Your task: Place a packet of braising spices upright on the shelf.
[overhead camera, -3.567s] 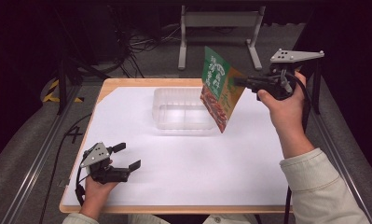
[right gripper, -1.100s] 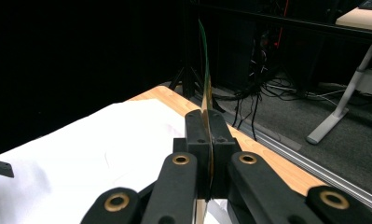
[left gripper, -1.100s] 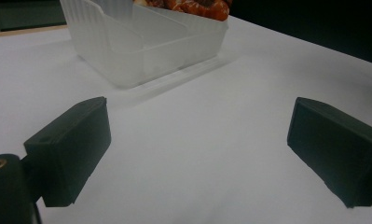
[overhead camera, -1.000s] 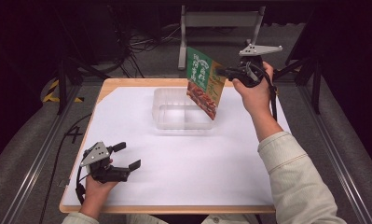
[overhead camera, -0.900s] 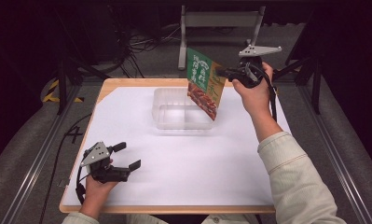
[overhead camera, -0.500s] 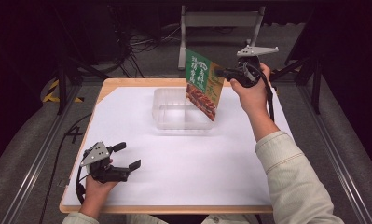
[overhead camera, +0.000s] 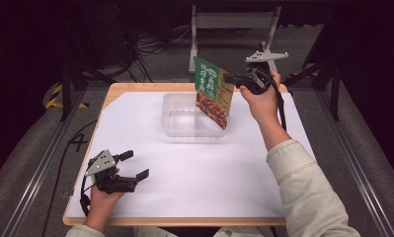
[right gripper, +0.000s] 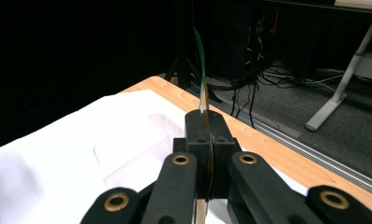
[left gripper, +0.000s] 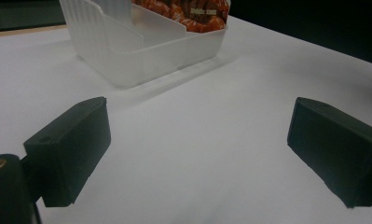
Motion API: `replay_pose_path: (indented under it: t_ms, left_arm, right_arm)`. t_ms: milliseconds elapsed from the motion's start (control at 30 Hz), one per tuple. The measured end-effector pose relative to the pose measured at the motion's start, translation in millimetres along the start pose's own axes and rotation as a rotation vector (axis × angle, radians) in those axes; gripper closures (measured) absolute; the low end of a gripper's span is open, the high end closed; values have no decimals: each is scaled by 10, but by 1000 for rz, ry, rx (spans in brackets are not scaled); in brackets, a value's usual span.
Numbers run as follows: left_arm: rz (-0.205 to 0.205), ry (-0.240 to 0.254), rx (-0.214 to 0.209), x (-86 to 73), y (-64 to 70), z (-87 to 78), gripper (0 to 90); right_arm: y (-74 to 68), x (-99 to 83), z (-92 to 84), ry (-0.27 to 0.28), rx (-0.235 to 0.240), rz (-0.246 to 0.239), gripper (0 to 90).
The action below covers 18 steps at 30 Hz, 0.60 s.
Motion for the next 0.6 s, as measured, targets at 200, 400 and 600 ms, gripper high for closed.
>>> replay_pose_path:
  t_ms: [200,400,600]
  left_arm:
    - [-2,1,0,1,5,6,67]
    - [-3,-1,-1,-1,3,5,67]
    - [-3,1,-1,1,7,7,66]
  right_arm:
    - [-16,-43,37,-14,-7,0,900]
    - [-24,-67,53,-21,-15,2,900]
    - [-29,-109,91,-39,-19,6,900]
Point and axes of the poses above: each handheld gripper's, and its own axes: z roughly forward along the jaws, x roughly out of its top, y roughly to its right, the point moved 5 cm from there along z, roughly forward along the jaws, and after that the axes turned 7 degrees about -y, right-handed, at the moved point
